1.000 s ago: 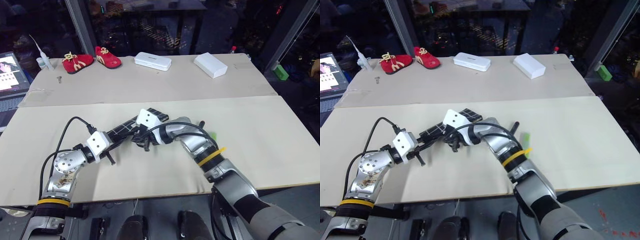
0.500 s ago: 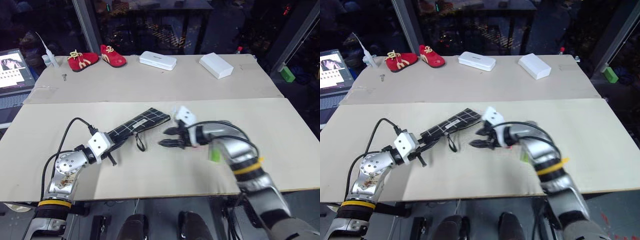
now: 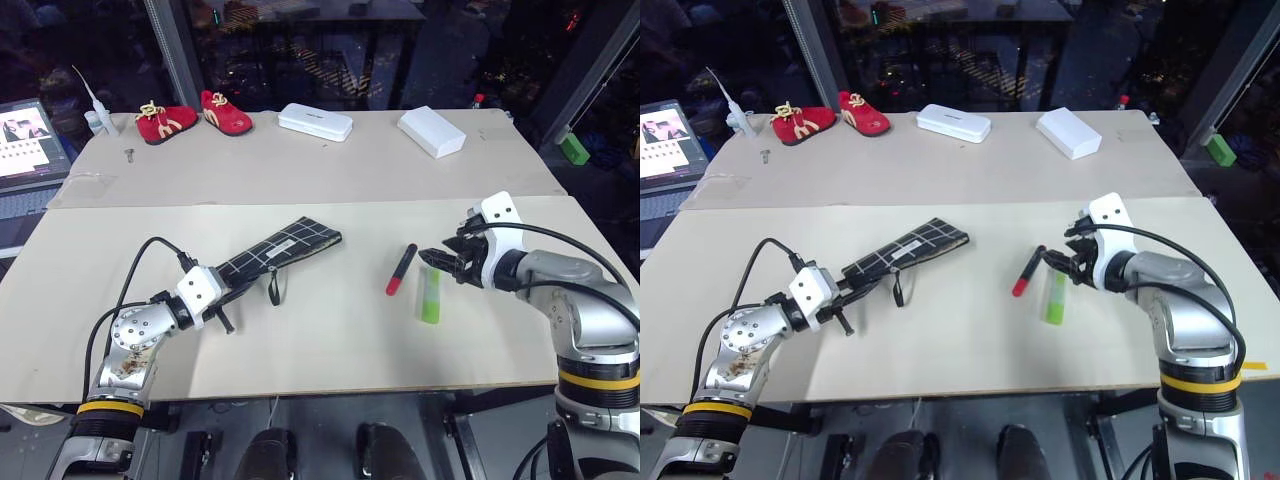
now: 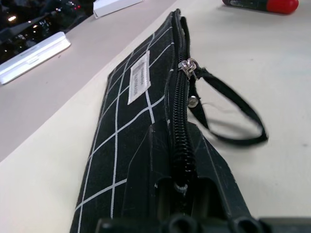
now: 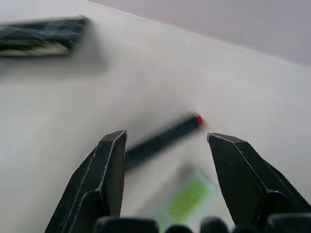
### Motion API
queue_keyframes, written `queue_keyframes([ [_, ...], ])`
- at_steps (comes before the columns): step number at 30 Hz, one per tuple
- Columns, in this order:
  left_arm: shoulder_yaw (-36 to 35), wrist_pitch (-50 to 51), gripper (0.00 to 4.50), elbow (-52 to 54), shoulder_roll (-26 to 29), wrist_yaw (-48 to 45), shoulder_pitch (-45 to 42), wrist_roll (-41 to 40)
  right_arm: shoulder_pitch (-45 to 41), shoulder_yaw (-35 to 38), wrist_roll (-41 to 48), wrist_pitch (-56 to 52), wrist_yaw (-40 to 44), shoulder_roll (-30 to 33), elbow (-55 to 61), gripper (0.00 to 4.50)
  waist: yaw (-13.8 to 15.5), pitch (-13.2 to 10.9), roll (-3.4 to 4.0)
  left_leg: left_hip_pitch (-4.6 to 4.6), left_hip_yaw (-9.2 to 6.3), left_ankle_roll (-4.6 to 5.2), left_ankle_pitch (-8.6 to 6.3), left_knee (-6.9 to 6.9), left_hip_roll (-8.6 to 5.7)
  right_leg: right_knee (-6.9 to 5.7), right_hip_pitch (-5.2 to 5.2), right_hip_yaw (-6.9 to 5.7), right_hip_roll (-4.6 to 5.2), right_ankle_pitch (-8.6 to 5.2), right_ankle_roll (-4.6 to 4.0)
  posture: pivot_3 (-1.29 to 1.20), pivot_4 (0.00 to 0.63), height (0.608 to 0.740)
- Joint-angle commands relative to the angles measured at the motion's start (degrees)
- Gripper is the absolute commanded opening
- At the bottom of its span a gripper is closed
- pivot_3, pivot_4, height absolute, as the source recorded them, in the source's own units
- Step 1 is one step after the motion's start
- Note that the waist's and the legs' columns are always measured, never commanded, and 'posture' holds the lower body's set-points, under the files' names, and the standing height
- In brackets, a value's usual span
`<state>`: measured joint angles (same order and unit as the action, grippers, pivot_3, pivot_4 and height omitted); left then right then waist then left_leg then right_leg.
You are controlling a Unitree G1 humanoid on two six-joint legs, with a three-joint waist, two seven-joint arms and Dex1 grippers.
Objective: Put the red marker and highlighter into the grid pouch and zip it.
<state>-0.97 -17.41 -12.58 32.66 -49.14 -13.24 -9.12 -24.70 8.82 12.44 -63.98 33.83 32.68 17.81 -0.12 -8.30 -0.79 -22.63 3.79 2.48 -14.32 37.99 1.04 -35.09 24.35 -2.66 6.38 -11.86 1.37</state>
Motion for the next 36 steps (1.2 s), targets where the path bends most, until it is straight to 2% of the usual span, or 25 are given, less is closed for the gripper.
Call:
queue_keyframes([
  [1, -0.06, -1.73, 0.0, -0.64, -0.02, -0.64, -1.08, -0.33, 1.1, 0.17, -0.39, -0.01, -3.56, -0.48, 2.15, 2.97, 0.0, 0.0, 0.0, 0.01, 0.0, 0.0, 0.0, 0.0, 0.0, 0.0, -0.01, 0.0, 0.0, 0.0, 0.0, 0.0, 0.15, 0.74],
  [14, -0.18, -2.89, 0.0, -2.14, -0.41, -1.13, -0.79, -0.38, 5.54, 0.47, 0.07, -7.12, -12.98, -4.25, 4.19, 2.97, -0.01, 0.0, 0.0, 0.01, -0.01, 0.02, 0.0, 0.04, 0.0, 0.02, -0.06, 0.05, 0.0, 0.01, 0.06, 0.0, 0.15, 0.74],
  [22, -0.62, -3.18, 0.0, -2.48, -0.64, -0.87, -0.38, -0.6, 8.59, -0.15, 1.19, -10.8, -16.18, -9.58, 7.17, 2.97, -0.06, 0.01, -0.01, 0.05, -0.04, 0.02, 0.0, 0.04, 0.01, 0.01, -0.11, 0.05, -0.03, 0.01, 0.06, 0.0, 0.15, 0.74],
  [28, -0.66, -3.51, 0.0, -2.74, -0.76, -0.75, -0.15, -0.59, 10.59, -1.43, 0.01, -11.29, -18.25, -9.26, 6.95, 2.97, -0.02, 0.02, -0.03, 0.07, -0.05, 0.02, 0.0, 0.04, 0.01, 0.01, -0.13, 0.05, -0.03, 0.0, 0.06, 0.0, 0.15, 0.74],
  [31, -0.71, -3.47, 0.0, -2.62, -0.72, -0.81, 0.08, -0.68, 13.31, 0.16, -2.39, -8.0, -20.77, -9.11, 2.92, 2.31, 0.13, 0.12, -0.17, 0.07, -0.08, 0.02, 0.0, 0.04, 0.01, 0.03, -0.16, 0.01, -0.03, 0.0, 0.07, 0.0, 0.15, 0.74],
  [34, -0.75, -3.4, 0.0, -2.52, -0.65, -0.83, 0.12, -0.77, 13.62, 1.54, -3.04, -6.3, -22.26, -9.13, 1.61, 1.25, 0.38, 0.3, -0.42, 0.18, -0.08, 0.02, 0.0, 0.04, 0.0, 0.06, -0.29, 0.01, -0.02, -0.01, 0.07, 0.0, 0.15, 0.74],
  [35, -0.75, -3.34, 0.0, -2.48, -0.63, -0.88, 0.08, -0.81, 13.46, 1.66, -2.86, -5.87, -22.26, -8.88, 1.44, 1.03, 0.51, 0.35, -0.49, 0.25, -0.08, 0.02, 0.0, 0.04, 0.01, 0.07, -0.36, 0.02, -0.01, -0.01, 0.08, 0.0, 0.15, 0.74],
  [36, -0.74, -3.28, 0.0, -2.43, -0.63, -0.92, 0.05, -0.85, 13.39, 1.62, -2.7, -5.43, -22.17, -8.58, 1.28, 1.03, 0.67, 0.38, -0.52, 0.28, -0.08, 0.02, 0.0, 0.04, 0.01, 0.07, -0.4, 0.02, 0.01, -0.01, 0.08, 0.0, 0.15, 0.74],
])
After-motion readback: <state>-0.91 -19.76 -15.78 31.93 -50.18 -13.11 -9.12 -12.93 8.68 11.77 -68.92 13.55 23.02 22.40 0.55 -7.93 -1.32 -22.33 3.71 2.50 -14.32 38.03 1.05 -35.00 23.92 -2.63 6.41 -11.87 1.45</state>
